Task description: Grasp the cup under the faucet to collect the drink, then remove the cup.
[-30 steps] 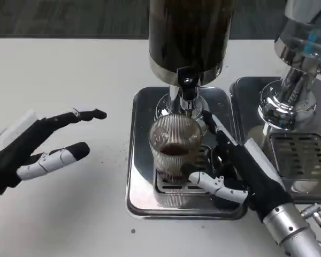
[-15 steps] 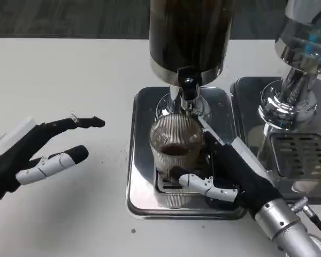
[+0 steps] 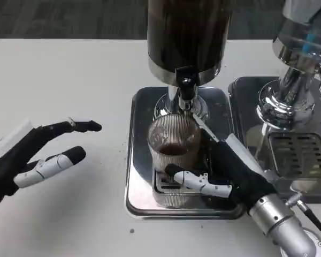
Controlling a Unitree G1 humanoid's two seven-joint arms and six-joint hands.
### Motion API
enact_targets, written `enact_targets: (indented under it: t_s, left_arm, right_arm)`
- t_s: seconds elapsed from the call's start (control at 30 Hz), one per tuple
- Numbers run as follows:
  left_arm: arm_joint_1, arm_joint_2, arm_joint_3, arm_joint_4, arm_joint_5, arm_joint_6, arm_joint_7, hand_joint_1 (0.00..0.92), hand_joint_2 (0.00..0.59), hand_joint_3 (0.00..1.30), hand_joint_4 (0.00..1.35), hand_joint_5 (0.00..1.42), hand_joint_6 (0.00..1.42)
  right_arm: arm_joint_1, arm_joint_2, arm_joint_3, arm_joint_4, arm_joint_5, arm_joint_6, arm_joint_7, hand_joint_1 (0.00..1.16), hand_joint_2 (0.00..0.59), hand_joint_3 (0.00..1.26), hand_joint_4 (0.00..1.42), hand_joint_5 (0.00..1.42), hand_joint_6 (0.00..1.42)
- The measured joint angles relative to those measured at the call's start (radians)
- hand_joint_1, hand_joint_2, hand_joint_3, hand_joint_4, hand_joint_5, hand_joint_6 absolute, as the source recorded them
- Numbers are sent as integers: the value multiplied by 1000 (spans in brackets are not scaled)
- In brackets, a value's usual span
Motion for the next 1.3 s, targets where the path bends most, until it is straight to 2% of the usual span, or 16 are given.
enact_targets:
  t_s: [0.43, 0.8, 1.3]
  left_arm:
    - [10, 8, 3, 0, 0, 11, 12, 0, 139, 361, 279, 231, 186]
    - [17, 13, 3, 0, 0, 16, 18, 0, 137, 375, 289, 232, 194]
    - [24, 18, 3, 0, 0, 21, 18, 0, 142, 375, 303, 242, 196]
  right_arm:
    - [-20, 17, 15, 22, -26, 0, -36, 563, 213, 0, 0, 3, 150]
    - [-28, 33, 24, 24, -59, 5, -84, 564, 213, 135, 170, 195, 338]
    - [-33, 64, 35, 62, -91, -6, -197, 579, 221, 282, 357, 388, 480]
